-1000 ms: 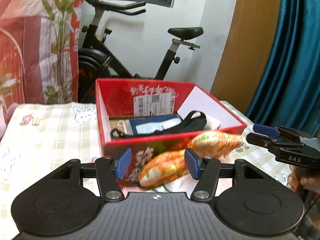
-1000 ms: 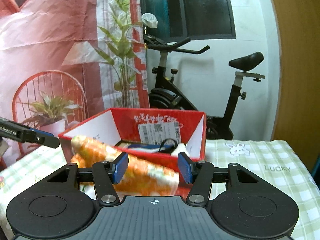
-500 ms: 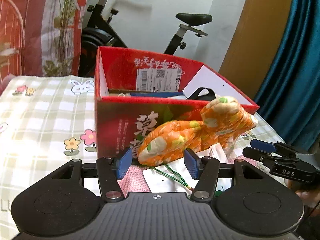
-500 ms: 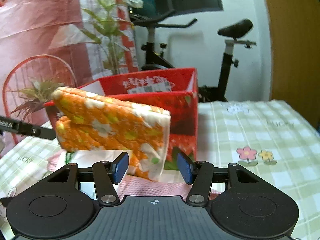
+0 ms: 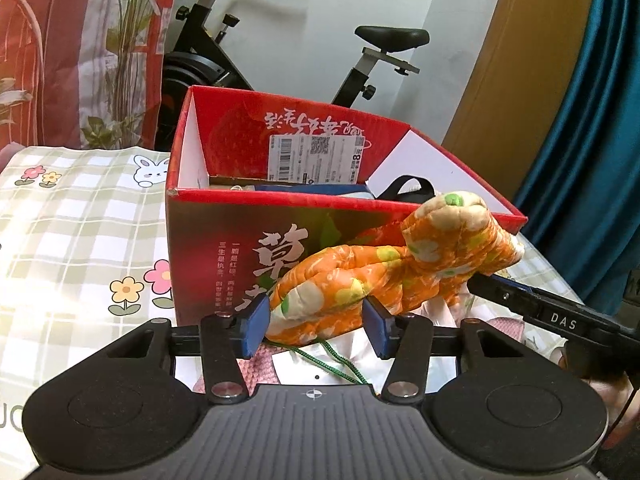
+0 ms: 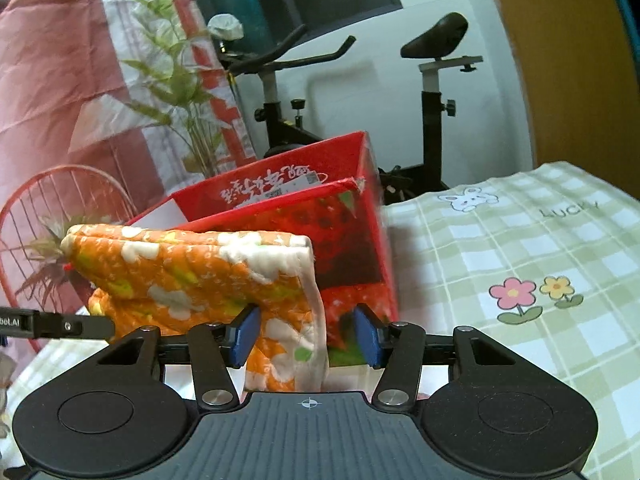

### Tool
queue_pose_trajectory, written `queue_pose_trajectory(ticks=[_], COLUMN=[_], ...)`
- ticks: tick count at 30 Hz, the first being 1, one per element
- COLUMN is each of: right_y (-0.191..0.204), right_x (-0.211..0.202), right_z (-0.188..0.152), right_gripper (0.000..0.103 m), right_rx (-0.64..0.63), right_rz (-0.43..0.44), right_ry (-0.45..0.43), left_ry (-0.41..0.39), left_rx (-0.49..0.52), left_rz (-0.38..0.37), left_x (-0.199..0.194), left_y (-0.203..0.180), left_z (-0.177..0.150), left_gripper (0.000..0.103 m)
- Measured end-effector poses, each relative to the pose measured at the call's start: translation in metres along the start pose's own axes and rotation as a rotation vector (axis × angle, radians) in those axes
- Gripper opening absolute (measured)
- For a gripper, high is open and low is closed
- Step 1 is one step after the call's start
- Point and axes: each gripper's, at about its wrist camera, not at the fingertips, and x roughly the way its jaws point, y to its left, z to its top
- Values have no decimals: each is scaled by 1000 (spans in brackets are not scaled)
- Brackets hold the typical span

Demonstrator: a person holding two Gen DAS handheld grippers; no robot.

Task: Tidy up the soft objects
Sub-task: 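Lower both tools onto the orange floral oven mitt and close on it, then lift the orange mitt with both tools and carry it over the box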

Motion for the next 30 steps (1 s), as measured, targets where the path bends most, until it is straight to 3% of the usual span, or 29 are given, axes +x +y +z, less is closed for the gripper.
queue_pose_trajectory(ticks=[8, 12, 15, 23, 30], right_y=[-3, -3, -2, -10, -8], right_x=[7, 9, 10, 7, 5], right_z=[-7, -8, -9, -10, -11], right_gripper=[46, 34, 31, 16, 13], right_rx=[2, 1, -2, 34, 28], right_rz=[30, 60, 64, 87, 99], right_ry=[-5, 10, 12, 9, 7], left_ry=[8, 13, 11, 16, 14], left_rx=[15, 25, 21, 12, 3], left_rz=[21, 22, 21, 43, 40], left_x=[2, 4, 6, 7, 3], left_y=[-3, -5, -6, -5, -7], left_z=[0, 0, 0, -3, -6], left_gripper=[52, 52, 51, 22, 19])
